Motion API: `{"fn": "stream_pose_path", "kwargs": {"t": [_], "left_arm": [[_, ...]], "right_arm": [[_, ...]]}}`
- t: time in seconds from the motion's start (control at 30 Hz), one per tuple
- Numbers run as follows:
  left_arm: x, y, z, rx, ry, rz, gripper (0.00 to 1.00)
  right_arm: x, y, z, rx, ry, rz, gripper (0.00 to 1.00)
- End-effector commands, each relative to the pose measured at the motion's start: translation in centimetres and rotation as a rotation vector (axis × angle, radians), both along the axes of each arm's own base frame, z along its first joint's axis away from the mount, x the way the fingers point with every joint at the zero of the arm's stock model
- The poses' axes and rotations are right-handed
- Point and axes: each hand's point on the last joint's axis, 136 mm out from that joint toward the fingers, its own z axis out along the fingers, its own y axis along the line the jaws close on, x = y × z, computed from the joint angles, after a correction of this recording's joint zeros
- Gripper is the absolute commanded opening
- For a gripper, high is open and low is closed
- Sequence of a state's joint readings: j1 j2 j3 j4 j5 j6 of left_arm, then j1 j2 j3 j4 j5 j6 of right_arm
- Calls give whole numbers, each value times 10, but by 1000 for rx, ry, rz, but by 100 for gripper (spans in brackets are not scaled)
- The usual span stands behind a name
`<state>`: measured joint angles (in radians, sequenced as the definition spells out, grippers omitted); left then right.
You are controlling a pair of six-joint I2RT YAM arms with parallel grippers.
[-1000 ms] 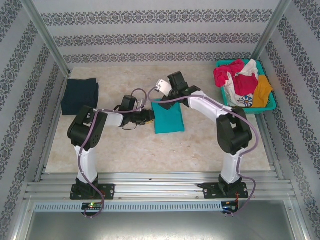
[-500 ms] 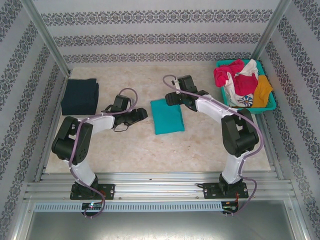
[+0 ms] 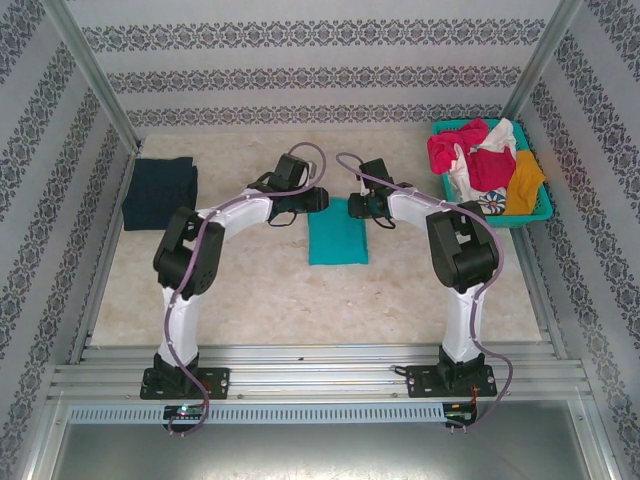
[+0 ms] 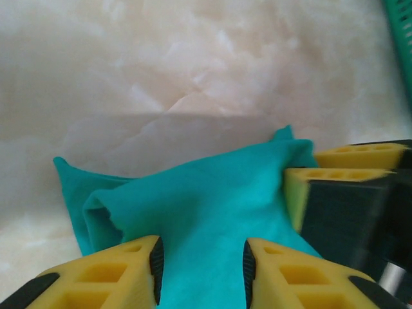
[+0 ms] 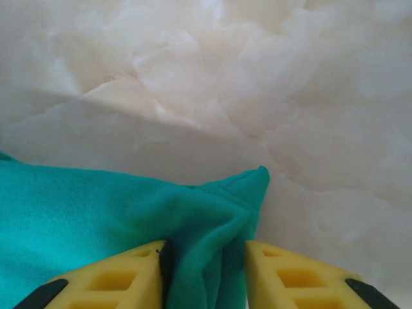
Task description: Fold and stack the t-shirts
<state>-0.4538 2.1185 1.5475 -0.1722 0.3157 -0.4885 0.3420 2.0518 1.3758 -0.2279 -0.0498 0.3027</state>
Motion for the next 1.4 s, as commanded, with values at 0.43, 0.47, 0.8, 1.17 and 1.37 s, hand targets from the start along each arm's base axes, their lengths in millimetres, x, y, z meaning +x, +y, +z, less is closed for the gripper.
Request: {"fn": "stream_pose_path", "kwargs": {"t": [0.43,0.47,0.8,1.17,1.37], "left_arm": [[-10,-1,-45,41,125,-9,56],[-9,0,-35,33,101,-7,59],[-37,35,53,35,-92,40,100],[-105,120,33,28,-3,181,100],[-118,148,31,0,16,224,100]], "right_arm": [[-17,-11,-32,200,220,-169,22],[-17,-10,-30,213,218,-175,22],[-9,-4,27,301,60,-183,47],[-72,-9,18,285,52,-217,73],[-80,16,4,297,89,-183,47]]}}
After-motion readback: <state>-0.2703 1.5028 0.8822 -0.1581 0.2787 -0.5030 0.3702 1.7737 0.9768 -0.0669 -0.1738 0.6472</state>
